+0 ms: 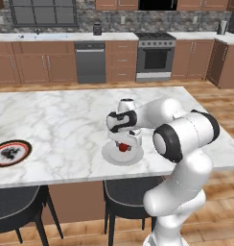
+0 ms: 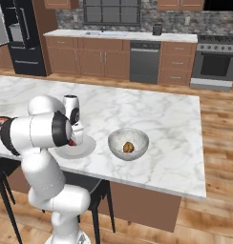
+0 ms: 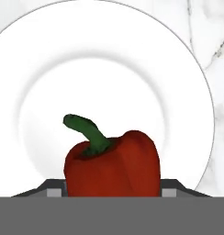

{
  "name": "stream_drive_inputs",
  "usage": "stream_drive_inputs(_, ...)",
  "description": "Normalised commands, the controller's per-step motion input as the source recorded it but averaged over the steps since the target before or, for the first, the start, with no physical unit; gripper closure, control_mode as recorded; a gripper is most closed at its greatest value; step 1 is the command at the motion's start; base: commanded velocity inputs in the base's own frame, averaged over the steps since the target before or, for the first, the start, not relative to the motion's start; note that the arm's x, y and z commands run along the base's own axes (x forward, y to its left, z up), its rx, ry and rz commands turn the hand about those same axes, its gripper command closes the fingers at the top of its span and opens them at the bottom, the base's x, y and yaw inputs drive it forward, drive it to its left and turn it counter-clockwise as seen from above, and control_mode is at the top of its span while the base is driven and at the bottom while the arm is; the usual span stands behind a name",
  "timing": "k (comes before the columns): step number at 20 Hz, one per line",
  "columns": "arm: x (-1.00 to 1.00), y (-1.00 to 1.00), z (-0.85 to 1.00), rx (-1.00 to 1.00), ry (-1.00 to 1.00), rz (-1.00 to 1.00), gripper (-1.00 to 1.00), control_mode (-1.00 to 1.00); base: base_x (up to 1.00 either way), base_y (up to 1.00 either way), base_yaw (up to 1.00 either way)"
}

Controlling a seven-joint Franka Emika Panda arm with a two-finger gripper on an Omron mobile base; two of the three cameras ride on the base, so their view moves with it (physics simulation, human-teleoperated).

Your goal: Pick the chicken drumstick and bell pepper from their plates and place them in the bowl. Then put the bowl in the fridge.

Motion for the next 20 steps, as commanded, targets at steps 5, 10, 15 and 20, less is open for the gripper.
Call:
stream_drive_inputs(5, -0.2, -0.27, 0.66, 0.0, 0.0, 0.04, 1.0, -1.0, 0.0, 0.0, 0.0)
stream_drive_inputs(10, -0.14, -0.47, 0.57, -0.02, -0.02, 0.06, 1.0, -1.0, 0.0, 0.0, 0.0)
stream_drive_inputs(15, -0.06, -0.63, 0.45, -0.03, -0.05, 0.07, 1.0, -1.0, 0.0, 0.0, 0.0)
stream_drive_inputs(20, -0.01, -0.73, 0.32, 0.0, -0.02, 0.05, 1.0, -1.0, 0.0, 0.0, 0.0)
